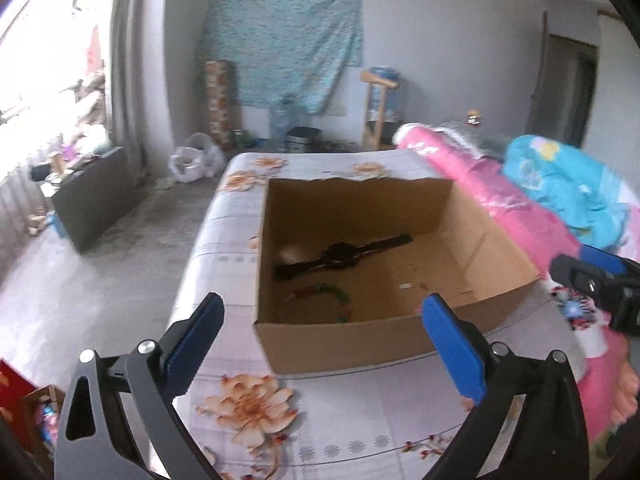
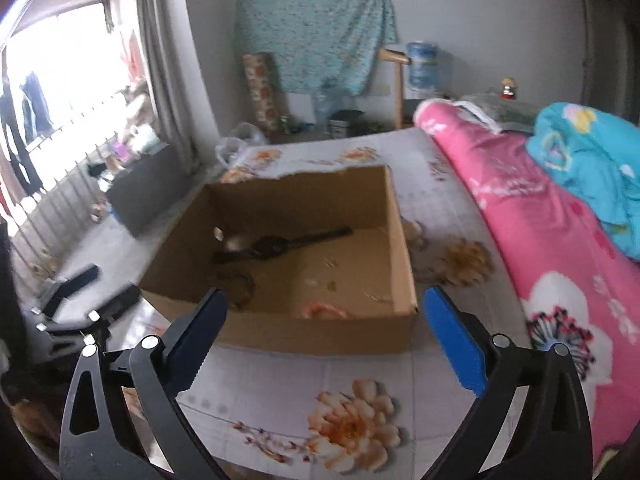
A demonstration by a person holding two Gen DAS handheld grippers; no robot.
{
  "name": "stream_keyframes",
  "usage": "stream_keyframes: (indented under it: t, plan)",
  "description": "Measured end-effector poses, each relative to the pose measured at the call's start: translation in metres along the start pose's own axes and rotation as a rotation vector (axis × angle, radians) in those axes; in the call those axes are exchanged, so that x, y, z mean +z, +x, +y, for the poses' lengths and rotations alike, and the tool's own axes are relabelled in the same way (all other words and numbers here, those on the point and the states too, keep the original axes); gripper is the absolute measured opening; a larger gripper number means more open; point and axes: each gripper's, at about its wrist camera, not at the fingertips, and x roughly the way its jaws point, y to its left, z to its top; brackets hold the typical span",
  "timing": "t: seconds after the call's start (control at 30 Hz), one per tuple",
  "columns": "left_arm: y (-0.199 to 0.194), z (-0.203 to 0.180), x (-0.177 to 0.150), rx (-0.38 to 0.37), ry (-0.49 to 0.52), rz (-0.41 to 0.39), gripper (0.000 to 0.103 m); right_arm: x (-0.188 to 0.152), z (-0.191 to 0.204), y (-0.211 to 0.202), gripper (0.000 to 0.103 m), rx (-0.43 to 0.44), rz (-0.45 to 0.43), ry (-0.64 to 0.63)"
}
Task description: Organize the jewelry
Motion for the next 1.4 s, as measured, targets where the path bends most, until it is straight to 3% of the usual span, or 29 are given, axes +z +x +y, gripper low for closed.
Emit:
stream_keyframes:
  t: [0.27, 0.67, 0.9, 1.4]
  plan:
    - [0.011, -0.003, -0.003, 0.027, 0.004, 0.083, 0.097, -0.014, 0.008, 0.006, 0.095, -0.075, 0.018, -0.024]
    - [0.064, -0.011, -0.023, 0.071, -0.041, 0.367, 0.097, -0.033, 0.010, 0.058, 0.095, -0.041, 0.293, -0.004]
    - [0.070, -0.014, -0.017, 0.107, -0.042, 0.389, 0.097, -0.037, 0.009, 0.074, 0.095, -0.040, 0.354, 0.012]
    - [0.077, -0.016, -0.011, 0.132, -0.046, 0.405, 0.097, -0.028, 0.004, 0.077, 0.095, -0.046, 0.357, 0.033]
